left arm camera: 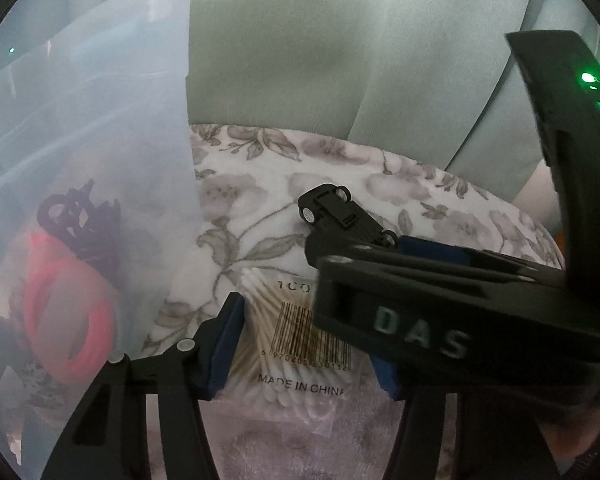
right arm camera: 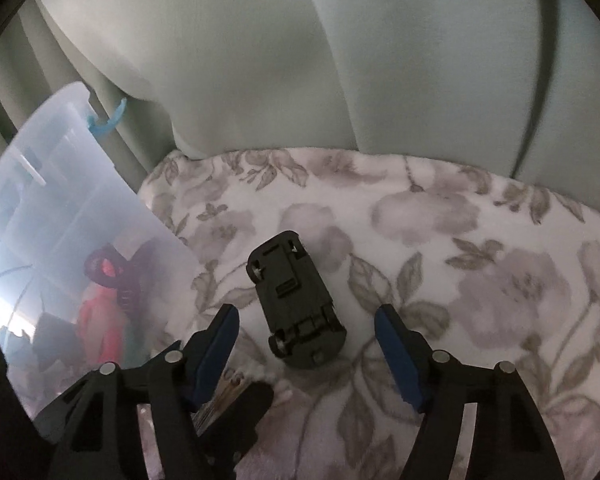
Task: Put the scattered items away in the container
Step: 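Grasp the cotton swab pack with the left gripper while the right grasps the black toy car, then lift the swab pack with the left gripper while the right lifts the toy car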
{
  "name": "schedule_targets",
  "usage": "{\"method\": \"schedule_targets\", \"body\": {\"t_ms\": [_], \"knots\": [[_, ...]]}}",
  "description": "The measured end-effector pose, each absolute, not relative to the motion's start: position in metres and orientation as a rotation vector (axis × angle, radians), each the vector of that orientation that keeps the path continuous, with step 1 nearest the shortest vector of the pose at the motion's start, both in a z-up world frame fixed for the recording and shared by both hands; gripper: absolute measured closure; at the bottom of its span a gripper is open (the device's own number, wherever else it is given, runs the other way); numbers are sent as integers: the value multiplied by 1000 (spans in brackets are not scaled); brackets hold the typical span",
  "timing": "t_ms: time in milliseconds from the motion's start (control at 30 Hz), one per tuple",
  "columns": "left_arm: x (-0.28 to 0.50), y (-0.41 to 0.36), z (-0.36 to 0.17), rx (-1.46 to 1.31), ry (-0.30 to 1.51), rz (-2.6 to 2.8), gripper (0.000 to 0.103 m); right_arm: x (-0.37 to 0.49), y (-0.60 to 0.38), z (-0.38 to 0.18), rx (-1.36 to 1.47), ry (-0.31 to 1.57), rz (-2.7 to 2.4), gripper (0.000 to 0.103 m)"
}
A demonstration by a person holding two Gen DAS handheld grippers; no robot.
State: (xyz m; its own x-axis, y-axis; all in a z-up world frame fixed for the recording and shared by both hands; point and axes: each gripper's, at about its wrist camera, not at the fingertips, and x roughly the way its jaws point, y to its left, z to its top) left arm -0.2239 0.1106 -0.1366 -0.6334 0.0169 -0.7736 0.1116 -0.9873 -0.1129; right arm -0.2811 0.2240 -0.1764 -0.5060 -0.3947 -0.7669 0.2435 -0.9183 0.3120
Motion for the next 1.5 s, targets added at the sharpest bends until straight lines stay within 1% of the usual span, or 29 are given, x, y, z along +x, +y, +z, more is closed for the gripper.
{"method": "schedule_targets", "body": {"t_ms": [67, 133, 167, 233, 333, 667, 867, 1000, 1200, 1500], "knots": [[-224, 109, -136, 1321, 248, -2784, 44, -284, 222, -177, 1297, -225, -2441, 32], [-225, 109, -136, 1320, 253, -2784, 44, -288, 221, -178, 1306, -208, -2460, 42], [-225, 109, -136, 1320, 252, -2785, 44, -289, 220, -178, 1308, -199, -2467, 45], [-225, 109, -136, 1320, 258, -2784, 44, -290, 220, -178, 1309, -190, -2480, 57], [-225, 109, -137, 1321, 266, -2785, 44, -288, 222, -178, 1314, -192, -2499, 65], [-225, 109, -136, 1343, 273, -2781, 44, -267, 237, -171, 1321, -264, -2536, 65], [-224, 113, -135, 1360, 280, -2770, 46, -238, 258, -160, 1289, -419, -2585, 65], [-220, 119, -133, 1372, 274, -2757, 49, -215, 269, -156, 1282, -521, -2624, 65], [-209, 126, -129, 1395, 261, -2744, 52, -181, 290, -160, 1314, -725, -2644, 66], [-188, 135, -126, 1442, 232, -2717, 54, -136, 305, -159, 1362, -872, -2665, 66]]}}
